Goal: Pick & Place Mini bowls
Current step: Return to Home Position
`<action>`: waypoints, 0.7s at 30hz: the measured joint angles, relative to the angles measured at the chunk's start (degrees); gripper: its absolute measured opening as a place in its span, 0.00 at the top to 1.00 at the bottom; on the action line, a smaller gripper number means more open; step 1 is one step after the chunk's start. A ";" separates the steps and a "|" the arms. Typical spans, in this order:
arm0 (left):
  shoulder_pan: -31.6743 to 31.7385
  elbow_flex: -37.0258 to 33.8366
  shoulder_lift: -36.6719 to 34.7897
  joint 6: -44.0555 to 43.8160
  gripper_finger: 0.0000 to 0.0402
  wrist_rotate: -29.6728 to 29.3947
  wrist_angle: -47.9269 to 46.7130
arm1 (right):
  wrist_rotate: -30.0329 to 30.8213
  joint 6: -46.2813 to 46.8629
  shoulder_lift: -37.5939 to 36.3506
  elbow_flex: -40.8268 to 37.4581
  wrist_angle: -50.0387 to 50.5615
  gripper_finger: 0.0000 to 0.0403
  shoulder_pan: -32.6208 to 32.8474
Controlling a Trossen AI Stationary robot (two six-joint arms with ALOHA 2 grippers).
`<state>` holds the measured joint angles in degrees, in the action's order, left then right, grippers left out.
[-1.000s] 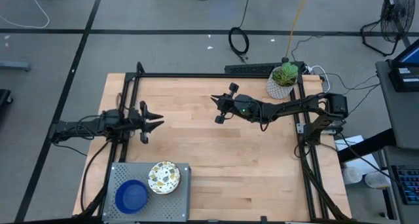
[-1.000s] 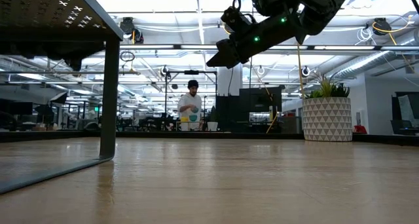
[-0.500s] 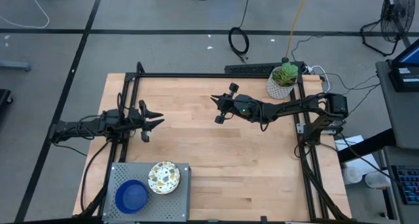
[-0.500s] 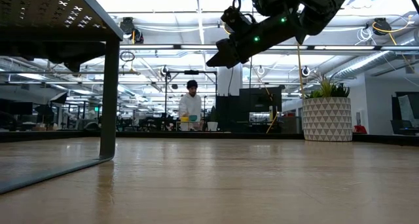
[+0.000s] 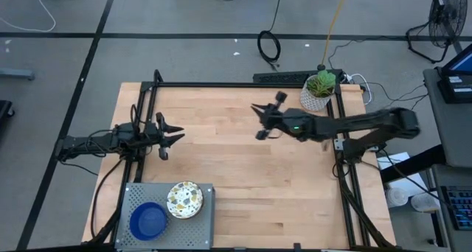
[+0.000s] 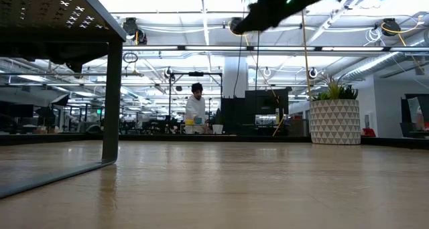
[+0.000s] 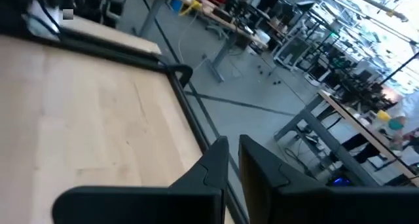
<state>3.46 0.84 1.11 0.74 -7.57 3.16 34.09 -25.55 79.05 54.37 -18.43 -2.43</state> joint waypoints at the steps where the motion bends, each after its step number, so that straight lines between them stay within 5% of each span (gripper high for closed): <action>1: 0.00 0.00 -0.01 0.03 0.72 -0.02 -0.02 | 0.09 0.68 -2.56 0.00 2.30 0.94 0.69; 13: 0.00 0.00 0.02 0.28 0.72 -0.06 -0.06 | -3.94 14.75 -36.58 -3.32 38.53 0.94 2.92; 21: 0.00 0.00 0.02 0.30 0.72 -0.05 -0.02 | -3.80 17.05 -57.69 -12.46 42.05 0.94 2.92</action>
<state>3.46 0.84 1.13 1.04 -7.62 3.14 30.30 -8.49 21.36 41.91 23.62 0.49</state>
